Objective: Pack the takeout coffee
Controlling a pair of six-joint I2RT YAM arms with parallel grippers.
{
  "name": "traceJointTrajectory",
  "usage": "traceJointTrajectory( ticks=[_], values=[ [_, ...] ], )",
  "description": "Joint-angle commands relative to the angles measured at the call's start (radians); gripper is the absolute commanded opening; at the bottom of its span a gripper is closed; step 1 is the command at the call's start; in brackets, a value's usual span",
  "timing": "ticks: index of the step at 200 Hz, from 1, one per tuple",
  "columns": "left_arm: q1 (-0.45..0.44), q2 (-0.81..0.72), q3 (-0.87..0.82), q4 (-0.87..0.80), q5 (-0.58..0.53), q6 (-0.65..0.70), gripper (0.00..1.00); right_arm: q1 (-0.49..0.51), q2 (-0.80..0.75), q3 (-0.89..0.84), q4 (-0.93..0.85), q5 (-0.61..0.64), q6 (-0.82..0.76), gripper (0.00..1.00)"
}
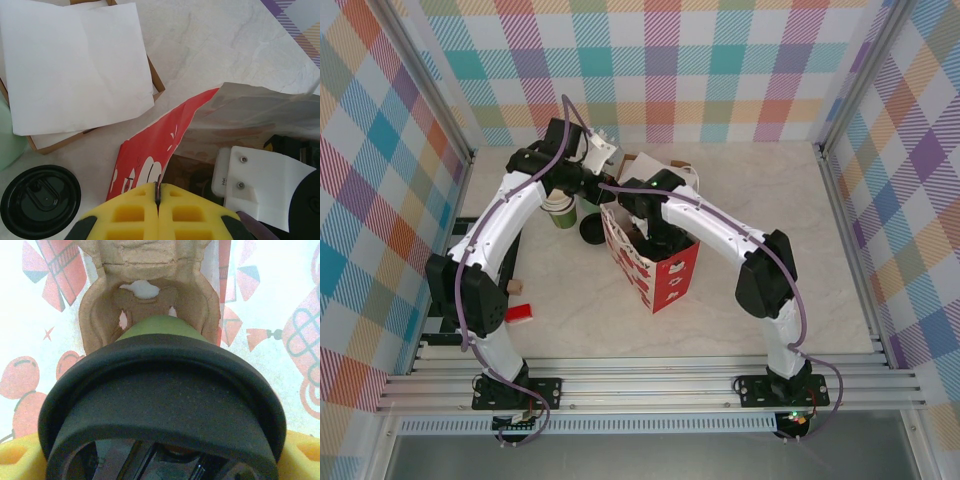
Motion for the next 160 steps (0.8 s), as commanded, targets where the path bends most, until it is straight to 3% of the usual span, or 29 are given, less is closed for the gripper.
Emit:
traceJointTrajectory(
  ticks=[1, 160],
  values=[
    [0.004, -0.044, -0.011, -0.007, 0.03, 0.01, 0.0, -0.006, -0.015, -0.028, -0.001, 0.014, -0.017, 0.46],
    [0.004, -0.051, -0.012, -0.009, 0.053, 0.012, 0.0, -0.009, -0.037, -0.011, 0.009, 0.014, -0.016, 0.44]
  ],
)
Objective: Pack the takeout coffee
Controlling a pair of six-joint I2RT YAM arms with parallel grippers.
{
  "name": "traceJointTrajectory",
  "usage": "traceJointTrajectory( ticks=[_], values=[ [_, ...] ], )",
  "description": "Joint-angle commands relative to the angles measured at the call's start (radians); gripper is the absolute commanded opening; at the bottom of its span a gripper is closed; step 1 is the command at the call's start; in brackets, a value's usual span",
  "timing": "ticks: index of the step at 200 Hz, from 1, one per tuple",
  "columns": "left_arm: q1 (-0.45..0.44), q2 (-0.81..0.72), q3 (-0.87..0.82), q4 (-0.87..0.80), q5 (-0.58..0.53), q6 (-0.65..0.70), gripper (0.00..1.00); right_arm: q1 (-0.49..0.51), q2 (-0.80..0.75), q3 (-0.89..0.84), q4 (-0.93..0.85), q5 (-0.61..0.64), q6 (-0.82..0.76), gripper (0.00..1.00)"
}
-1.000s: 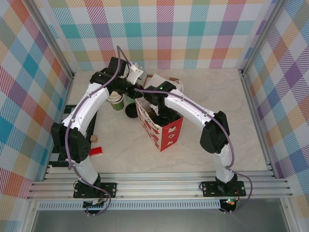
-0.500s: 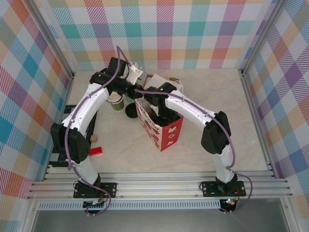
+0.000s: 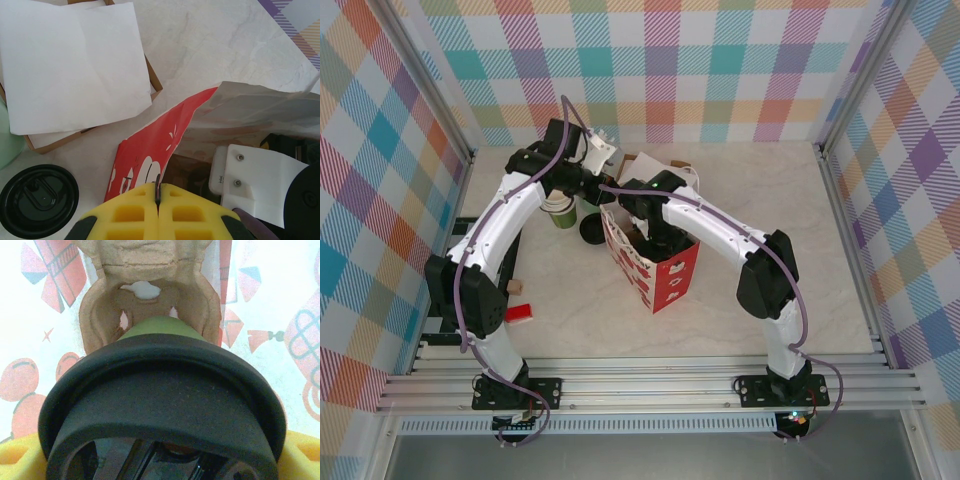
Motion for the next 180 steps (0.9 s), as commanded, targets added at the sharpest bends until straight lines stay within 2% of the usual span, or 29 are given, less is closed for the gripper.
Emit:
traceJointTrajectory(
  ticks=[1, 180],
  values=[
    [0.004, -0.043, -0.006, -0.009, 0.045, 0.012, 0.0, -0.008, -0.028, 0.005, -0.007, 0.013, -0.015, 0.44],
    [0.004, -0.04, -0.009, -0.01, 0.058, 0.01, 0.0, -0.008, -0.056, -0.037, 0.083, 0.022, -0.016, 0.43]
  ],
)
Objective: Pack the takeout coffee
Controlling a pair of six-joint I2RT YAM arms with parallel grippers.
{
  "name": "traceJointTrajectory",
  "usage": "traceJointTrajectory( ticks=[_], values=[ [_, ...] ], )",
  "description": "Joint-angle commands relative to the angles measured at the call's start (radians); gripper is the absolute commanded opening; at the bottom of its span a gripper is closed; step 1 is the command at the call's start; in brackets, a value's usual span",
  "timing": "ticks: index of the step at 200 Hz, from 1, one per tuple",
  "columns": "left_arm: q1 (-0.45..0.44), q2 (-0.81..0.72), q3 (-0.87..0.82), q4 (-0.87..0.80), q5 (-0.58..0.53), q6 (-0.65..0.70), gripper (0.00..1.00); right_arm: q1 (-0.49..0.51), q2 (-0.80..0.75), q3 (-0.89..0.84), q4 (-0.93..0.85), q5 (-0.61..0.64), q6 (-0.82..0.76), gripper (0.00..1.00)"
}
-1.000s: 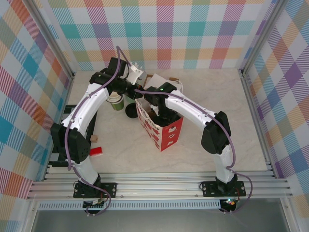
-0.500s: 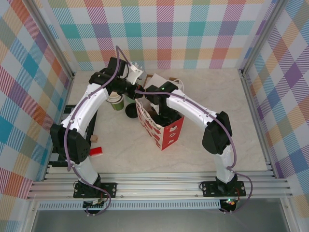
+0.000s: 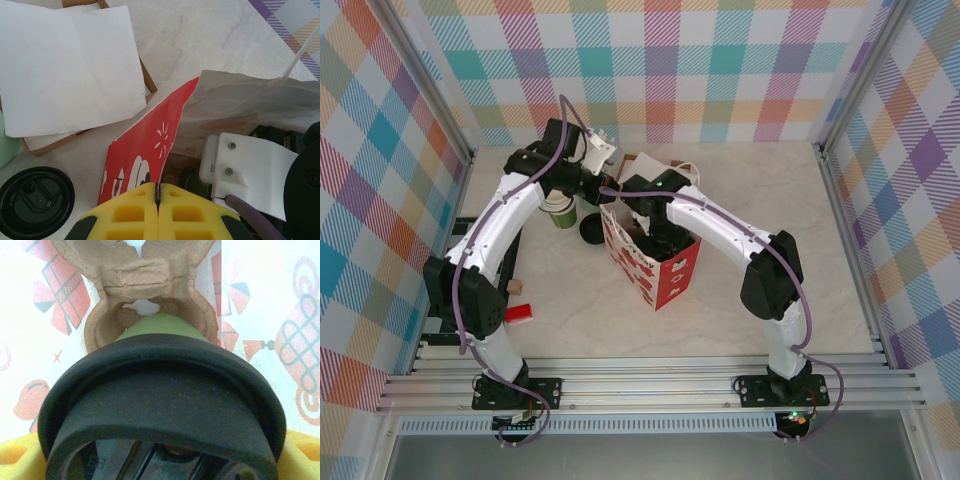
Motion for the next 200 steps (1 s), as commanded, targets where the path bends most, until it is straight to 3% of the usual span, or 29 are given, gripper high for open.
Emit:
traceJointTrajectory(
  ticks=[1, 200],
  values=[
    [0.004, -0.033, -0.007, -0.011, 0.042, 0.01, 0.0, -0.003, -0.03, -0.013, 0.012, 0.004, -0.017, 0.43],
    [0.004, -0.029, -0.007, -0.011, 0.06, 0.01, 0.0, -0.003, -0.057, -0.046, 0.063, -0.019, -0.015, 0.42]
  ],
)
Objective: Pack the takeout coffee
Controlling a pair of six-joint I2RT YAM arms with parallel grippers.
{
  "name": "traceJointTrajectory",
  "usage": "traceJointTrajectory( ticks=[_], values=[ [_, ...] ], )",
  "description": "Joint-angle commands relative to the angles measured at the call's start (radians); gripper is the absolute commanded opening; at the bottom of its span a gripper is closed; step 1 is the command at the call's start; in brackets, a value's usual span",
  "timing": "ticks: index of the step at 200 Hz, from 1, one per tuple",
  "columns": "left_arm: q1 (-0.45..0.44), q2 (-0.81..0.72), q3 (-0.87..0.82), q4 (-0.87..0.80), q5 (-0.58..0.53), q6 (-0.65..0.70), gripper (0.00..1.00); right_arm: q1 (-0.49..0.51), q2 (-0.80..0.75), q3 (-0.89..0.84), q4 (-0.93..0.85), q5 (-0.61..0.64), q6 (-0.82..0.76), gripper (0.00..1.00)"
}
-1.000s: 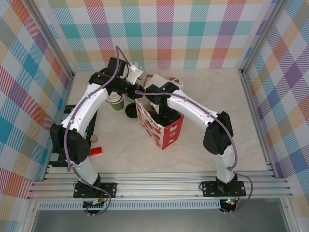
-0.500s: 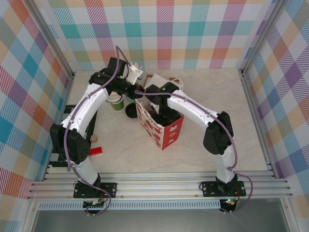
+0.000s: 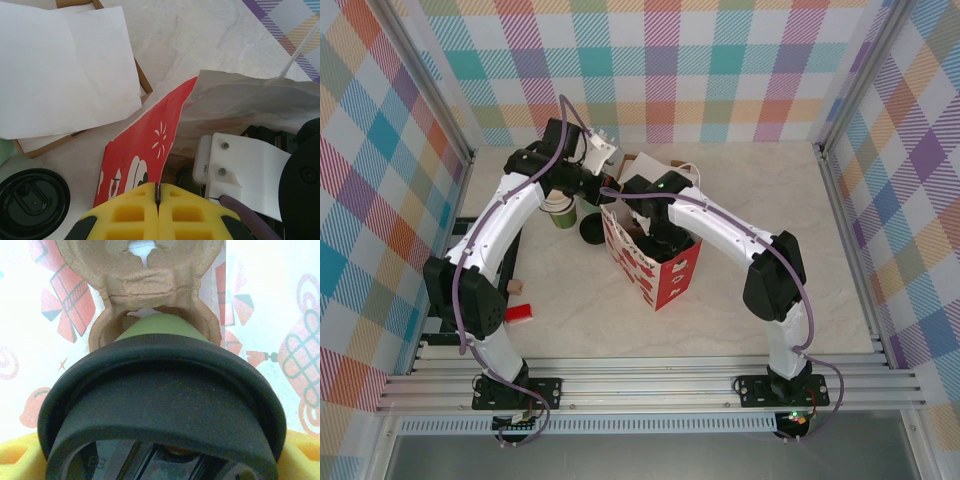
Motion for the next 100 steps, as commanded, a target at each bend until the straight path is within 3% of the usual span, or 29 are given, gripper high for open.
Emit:
traceJointTrajectory(
  ticks=[1, 100],
  values=[
    [0.004, -0.029, -0.007, -0.011, 0.041, 0.01, 0.0, -0.003, -0.038, -0.011, 0.016, -0.012, -0.012, 0.42],
    [0.004, -0.031, -0.009, -0.011, 0.042, 0.009, 0.0, -0.003, -0.06, -0.036, 0.047, -0.008, -0.012, 0.42]
  ],
)
